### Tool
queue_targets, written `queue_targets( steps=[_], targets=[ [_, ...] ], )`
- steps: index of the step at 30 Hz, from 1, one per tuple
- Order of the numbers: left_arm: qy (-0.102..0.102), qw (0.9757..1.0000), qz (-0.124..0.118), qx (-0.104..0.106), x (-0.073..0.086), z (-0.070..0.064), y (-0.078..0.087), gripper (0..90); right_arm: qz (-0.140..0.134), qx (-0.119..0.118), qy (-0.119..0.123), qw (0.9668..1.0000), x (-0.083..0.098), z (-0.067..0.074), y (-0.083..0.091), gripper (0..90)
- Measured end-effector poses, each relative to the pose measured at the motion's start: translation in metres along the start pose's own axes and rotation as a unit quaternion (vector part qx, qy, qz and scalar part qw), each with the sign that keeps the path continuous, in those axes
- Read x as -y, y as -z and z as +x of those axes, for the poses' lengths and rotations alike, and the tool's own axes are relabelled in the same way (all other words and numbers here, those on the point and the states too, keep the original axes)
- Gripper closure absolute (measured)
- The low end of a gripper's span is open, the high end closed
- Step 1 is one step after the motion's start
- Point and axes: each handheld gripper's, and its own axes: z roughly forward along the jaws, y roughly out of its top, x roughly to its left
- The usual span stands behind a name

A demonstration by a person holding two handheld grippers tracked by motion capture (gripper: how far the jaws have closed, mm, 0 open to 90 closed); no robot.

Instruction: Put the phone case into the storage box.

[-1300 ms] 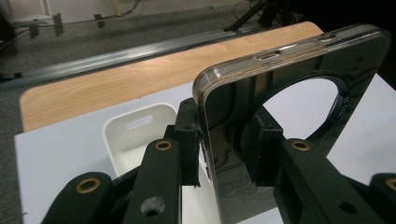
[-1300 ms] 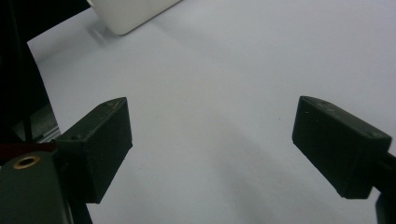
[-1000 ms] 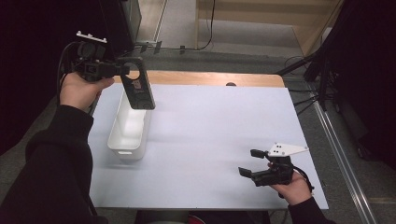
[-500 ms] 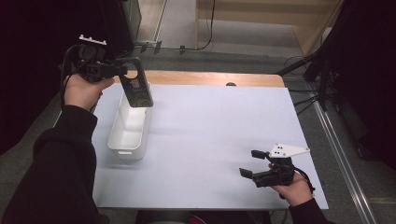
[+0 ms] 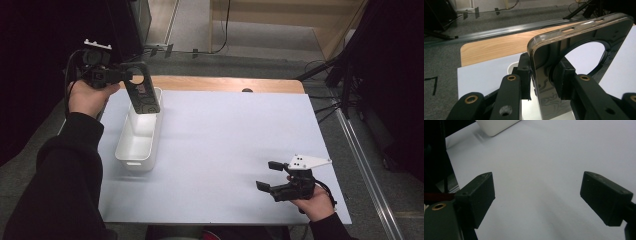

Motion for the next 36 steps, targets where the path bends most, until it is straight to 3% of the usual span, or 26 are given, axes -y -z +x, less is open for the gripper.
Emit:
queue_targets(
  steps=[6, 12, 22, 29, 34, 36],
  targets=[
    [-0.001, 0.9999, -0.006, -0.013, -0.001, 0.003, -0.006, 69.4, -0.001, 0.0, 0.0, 1.0, 0.0, 0.0, 0.0, 11.4],
    [0.002, 0.9996, 0.001, -0.028, -0.001, 0.009, -0.014, 69.4, -0.003, 0.002, -0.002, 1.0, 0.0, 0.0, 0.0, 11.4],
    [0.003, 0.9992, 0.019, -0.035, 0.002, 0.016, -0.029, 69.4, 0.0, -0.001, 0.0, 1.0, 0.0, 0.001, -0.001, 11.4],
    [0.013, 0.9991, 0.012, -0.039, 0.006, 0.021, -0.039, 69.4, 0.002, 0.0, -0.002, 1.0, 0.0, 0.001, -0.001, 11.4],
    [0.006, 0.9989, 0.006, -0.047, 0.01, 0.026, -0.047, 69.3, 0.001, -0.002, -0.001, 1.0, 0.0, 0.001, -0.001, 11.4],
    [0.013, 0.9989, 0.003, -0.045, 0.011, 0.028, -0.051, 69.4, 0.002, -0.001, -0.002, 1.0, 0.0, 0.001, -0.001, 11.4]
  ],
)
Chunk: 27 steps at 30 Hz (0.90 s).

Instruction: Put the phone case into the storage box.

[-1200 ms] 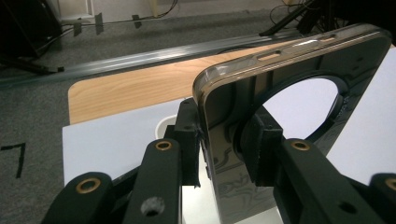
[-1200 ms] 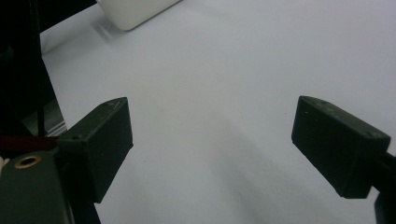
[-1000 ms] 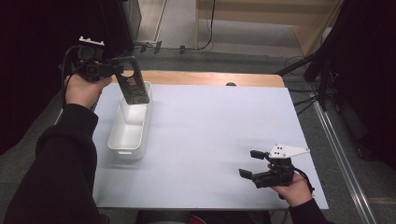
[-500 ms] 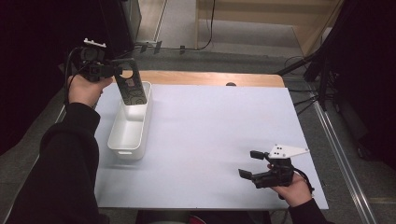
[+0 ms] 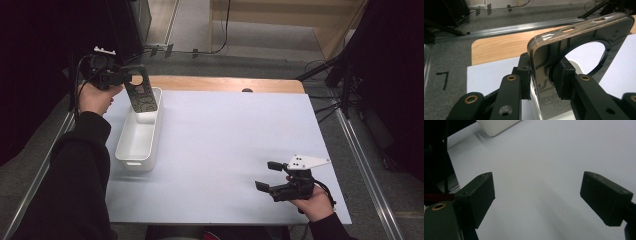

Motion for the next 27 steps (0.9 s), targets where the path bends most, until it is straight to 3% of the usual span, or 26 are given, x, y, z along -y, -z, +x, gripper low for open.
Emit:
queue_targets(
  steps=[7, 15, 27],
  targets=[
    [-0.005, 1.0, 0.0, -0.007, 0.0, -0.001, -0.009, 69.3, -0.002, -0.001, -0.001, 1.0, 0.0, 0.0, 0.0, 11.4],
    [0.007, 1.0, 0.001, -0.005, 0.002, 0.003, -0.02, 69.3, 0.0, 0.001, 0.0, 1.0, 0.0, 0.0, 0.0, 11.4],
    [0.004, 0.9999, 0.004, -0.012, 0.004, 0.001, -0.032, 69.2, -0.008, 0.003, 0.0, 1.0, -0.001, -0.001, 0.002, 11.4]
  ],
)
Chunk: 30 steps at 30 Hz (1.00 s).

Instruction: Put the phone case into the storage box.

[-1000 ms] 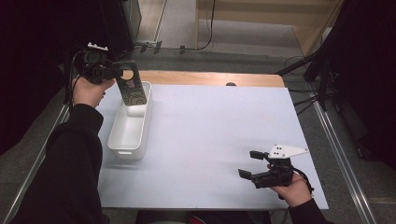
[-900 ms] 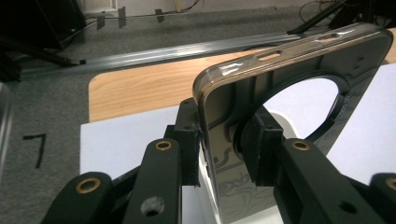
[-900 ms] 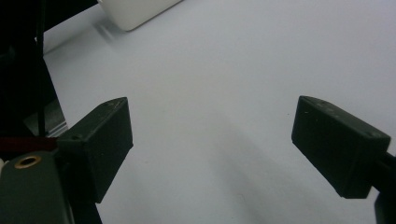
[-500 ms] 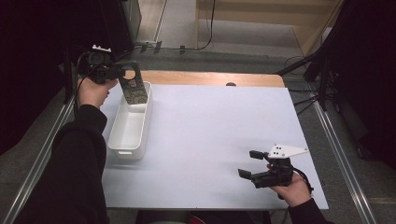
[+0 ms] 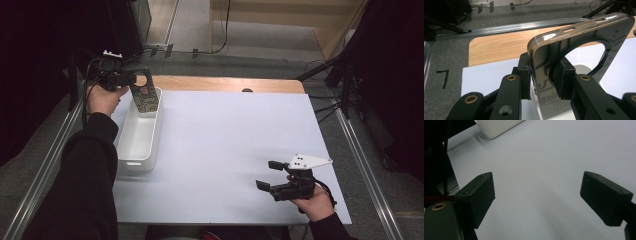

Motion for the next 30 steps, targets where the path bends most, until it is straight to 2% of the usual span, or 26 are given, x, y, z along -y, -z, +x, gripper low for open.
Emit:
queue_targets(
  steps=[10, 30],
  targets=[
    [0.001, 1.0, 0.004, -0.001, 0.003, -0.001, -0.01, 69.1, 0.0, -0.003, -0.002, 1.0, 0.0, 0.0, 0.0, 11.4],
    [-0.01, 0.9999, 0.012, -0.004, 0.006, -0.007, -0.024, 68.8, -0.002, -0.004, -0.005, 1.0, 0.0, -0.001, -0.001, 11.5]
  ],
)
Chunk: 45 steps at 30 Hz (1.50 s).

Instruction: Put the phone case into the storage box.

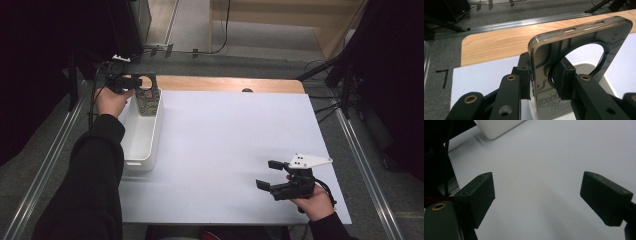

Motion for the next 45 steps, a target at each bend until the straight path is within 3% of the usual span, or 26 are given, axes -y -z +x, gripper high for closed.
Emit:
queue_targets(
  steps=[10, 16, 20, 22, 30, 35, 45],
  targets=[
    [0.02, 0.9994, -0.017, 0.021, 0.005, 0.004, -0.004, 66.2, 0.003, 0.0, 0.002, 1.0, 0.0, 0.0, 0.0, 11.5],
    [0.016, 0.9997, -0.01, 0.016, 0.006, 0.005, -0.008, 47.5, 0.002, 0.001, 0.002, 1.0, 0.001, 0.0, 0.0, 11.5],
    [0.034, 0.9985, -0.013, 0.04, 0.006, 0.009, -0.007, 41.0, 0.001, 0.0, 0.0, 1.0, 0.0, -0.001, 0.0, 11.4],
    [0.031, 0.9985, -0.011, 0.044, 0.006, 0.009, -0.006, 37.9, 0.001, 0.001, -0.002, 1.0, 0.0, -0.001, -0.001, 11.4],
    [0.03, 0.9969, -0.003, 0.072, 0.009, 0.008, 0.004, 37.7, 0.003, -0.002, -0.001, 1.0, 0.001, -0.001, -0.001, 11.5],
    [0.021, 0.9973, 0.005, 0.07, 0.011, 0.007, 0.011, 35.2, -0.001, -0.001, -0.006, 1.0, 0.0, -0.002, 0.0, 11.5],
    [0.029, 0.9956, 0.003, 0.089, 0.018, 0.009, 0.028, 35.2, -0.004, 0.001, -0.006, 1.0, -0.001, -0.001, 0.0, 11.5]
  ],
)
